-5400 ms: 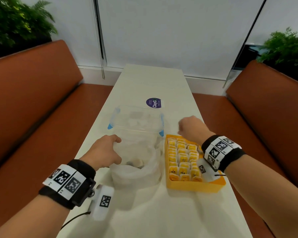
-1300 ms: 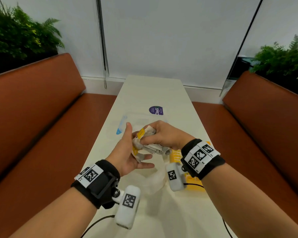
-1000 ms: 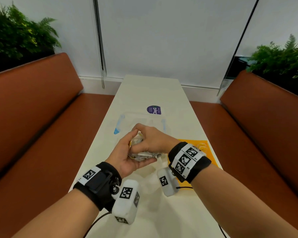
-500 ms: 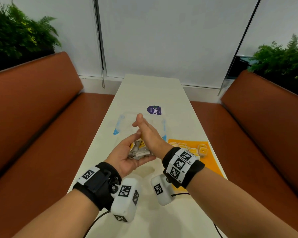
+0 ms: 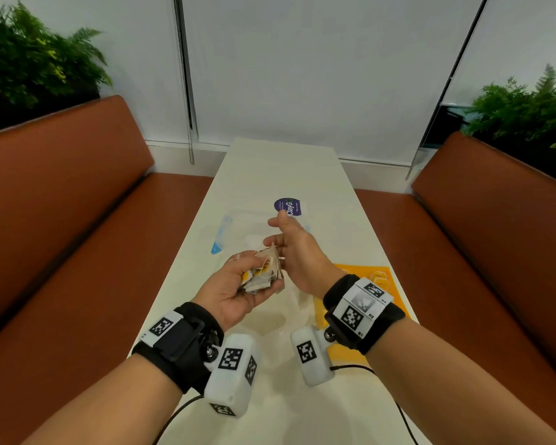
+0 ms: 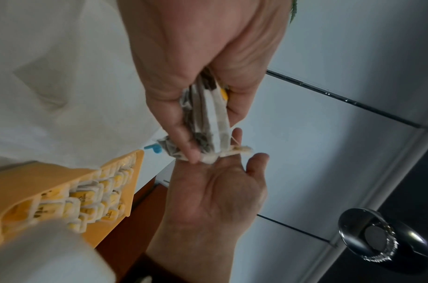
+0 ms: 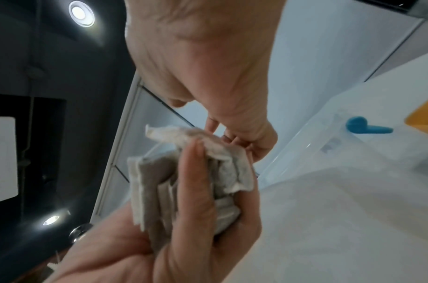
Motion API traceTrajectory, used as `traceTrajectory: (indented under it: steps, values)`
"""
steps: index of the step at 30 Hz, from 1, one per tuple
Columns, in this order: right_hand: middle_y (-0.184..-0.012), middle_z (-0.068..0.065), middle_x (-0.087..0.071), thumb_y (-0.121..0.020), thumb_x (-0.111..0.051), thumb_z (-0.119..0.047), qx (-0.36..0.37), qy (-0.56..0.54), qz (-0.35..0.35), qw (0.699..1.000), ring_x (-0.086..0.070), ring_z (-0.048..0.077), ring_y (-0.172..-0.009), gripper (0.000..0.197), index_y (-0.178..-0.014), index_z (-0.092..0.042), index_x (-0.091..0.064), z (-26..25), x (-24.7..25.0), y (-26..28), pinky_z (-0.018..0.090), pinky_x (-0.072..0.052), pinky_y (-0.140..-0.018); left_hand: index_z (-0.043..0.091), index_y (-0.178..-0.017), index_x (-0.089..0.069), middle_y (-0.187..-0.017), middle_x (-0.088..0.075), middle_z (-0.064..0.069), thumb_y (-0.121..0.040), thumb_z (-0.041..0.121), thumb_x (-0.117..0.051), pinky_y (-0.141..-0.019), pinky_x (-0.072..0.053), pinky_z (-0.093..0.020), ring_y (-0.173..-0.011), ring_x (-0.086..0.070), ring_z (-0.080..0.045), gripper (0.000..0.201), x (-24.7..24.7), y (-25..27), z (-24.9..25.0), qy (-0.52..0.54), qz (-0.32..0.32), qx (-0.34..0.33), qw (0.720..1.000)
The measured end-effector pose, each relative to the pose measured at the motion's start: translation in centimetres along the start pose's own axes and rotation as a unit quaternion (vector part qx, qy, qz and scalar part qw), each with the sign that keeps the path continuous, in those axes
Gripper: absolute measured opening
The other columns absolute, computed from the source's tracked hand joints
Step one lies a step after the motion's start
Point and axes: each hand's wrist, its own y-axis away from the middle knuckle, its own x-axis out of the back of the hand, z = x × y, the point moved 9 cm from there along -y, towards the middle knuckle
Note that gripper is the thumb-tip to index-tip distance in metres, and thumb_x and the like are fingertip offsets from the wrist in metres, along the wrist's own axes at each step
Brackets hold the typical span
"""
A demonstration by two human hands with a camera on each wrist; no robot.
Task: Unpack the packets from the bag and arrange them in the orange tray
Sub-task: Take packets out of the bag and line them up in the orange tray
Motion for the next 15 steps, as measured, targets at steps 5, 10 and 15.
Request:
traceTrajectory:
  steps: [5,10,15]
  values:
    - [-0.091,0.007,-0.054,-0.083,-0.052,-0.009,0.031,0.012,-0.025,0.999,-0.054,0.019,-0.079,0.019,-0.099,-0.015,-0.060,-0.9,2.3,0.6,0.028,-0.045,-0.070,0.008,-0.105,-0.054,-0.103,-0.060,-0.021,-0.087,-0.003,-0.060,-0.050,-0.057,-0.039,-0.089,-0.064,-0.037,0.022,0.3,-0.2,0.3,-0.017,0.000,-0.007,1.000]
    - [-0.108,0.006,-0.058,-0.067,-0.054,0.002,0.091,0.146,-0.121,0.978,-0.056,0.019,-0.093,0.052,-0.112,-0.021,-0.063,-1.9,2.3,2.8,0.034,-0.050,-0.083,0.009,-0.107,-0.054,-0.102,-0.063,-0.021,-0.086,0.000,-0.062,-0.050,-0.057,-0.037,-0.089,-0.065,-0.037,0.024,0.5,-0.5,0.4,-0.025,-0.009,-0.008,1.000]
    - [-0.110,0.008,-0.064,-0.073,-0.078,-0.003,0.107,0.221,-0.113,0.963,-0.060,0.018,-0.091,0.049,-0.118,-0.011,-0.062,-1.7,1.8,3.4,0.041,-0.051,-0.092,0.013,-0.109,-0.053,-0.099,-0.067,-0.023,-0.082,0.003,-0.066,-0.059,-0.058,-0.040,-0.080,-0.068,-0.034,0.031,-0.5,-0.3,0.2,-0.058,-0.045,-0.017,0.997]
